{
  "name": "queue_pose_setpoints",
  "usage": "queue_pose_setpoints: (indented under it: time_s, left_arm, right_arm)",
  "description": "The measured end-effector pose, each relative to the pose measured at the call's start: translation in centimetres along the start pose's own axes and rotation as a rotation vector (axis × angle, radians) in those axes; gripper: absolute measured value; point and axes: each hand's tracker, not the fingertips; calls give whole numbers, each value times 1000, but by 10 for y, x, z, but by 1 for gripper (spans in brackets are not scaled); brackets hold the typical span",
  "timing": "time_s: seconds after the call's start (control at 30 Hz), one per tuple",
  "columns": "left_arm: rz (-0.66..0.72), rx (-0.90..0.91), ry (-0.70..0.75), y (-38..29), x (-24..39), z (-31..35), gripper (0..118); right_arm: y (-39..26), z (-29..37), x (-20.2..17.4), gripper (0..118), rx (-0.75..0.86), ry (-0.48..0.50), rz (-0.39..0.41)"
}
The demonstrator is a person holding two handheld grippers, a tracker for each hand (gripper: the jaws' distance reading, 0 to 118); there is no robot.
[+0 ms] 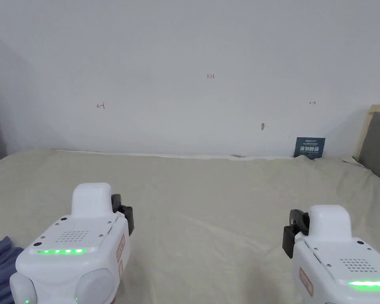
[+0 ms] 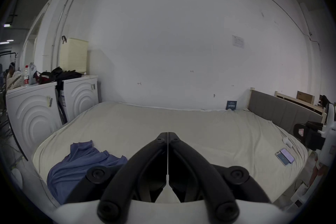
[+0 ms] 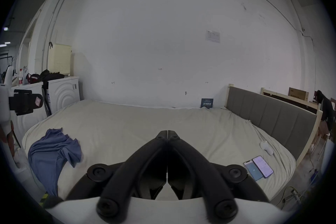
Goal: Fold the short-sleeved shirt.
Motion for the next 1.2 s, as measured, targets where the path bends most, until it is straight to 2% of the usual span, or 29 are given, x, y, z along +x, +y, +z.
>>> queue_pose_setpoints:
  time_s: [0.03,0.13,0.47,0.73,0.87,1.03,1.2]
  left_arm:
    - [1,-12,-10,0,1,0,0]
    - [-6,-2,7,-5,3,0,0]
    - [-4,-1,-5,5,2,-3,0]
    - [1,1,56,5,-19,5,0]
    - [20,-2,143,6,-52,19,0]
    - [20,3,319,6,-109,55,0]
    - [39,5,505,5,-167,101,0]
  right_arm:
    - [1,-1,0,0,-16,26,-8]
    - [-2,1,-7,0,1,0,9]
    - [1,-1,-3,0,-6,6,9]
    - [4,-8,-14,0,-7,29,10]
    - [5,-18,-42,0,-11,107,18]
    - [6,-33,-105,0,-3,279,37]
    - [7,-42,-164,0,-8,428,18]
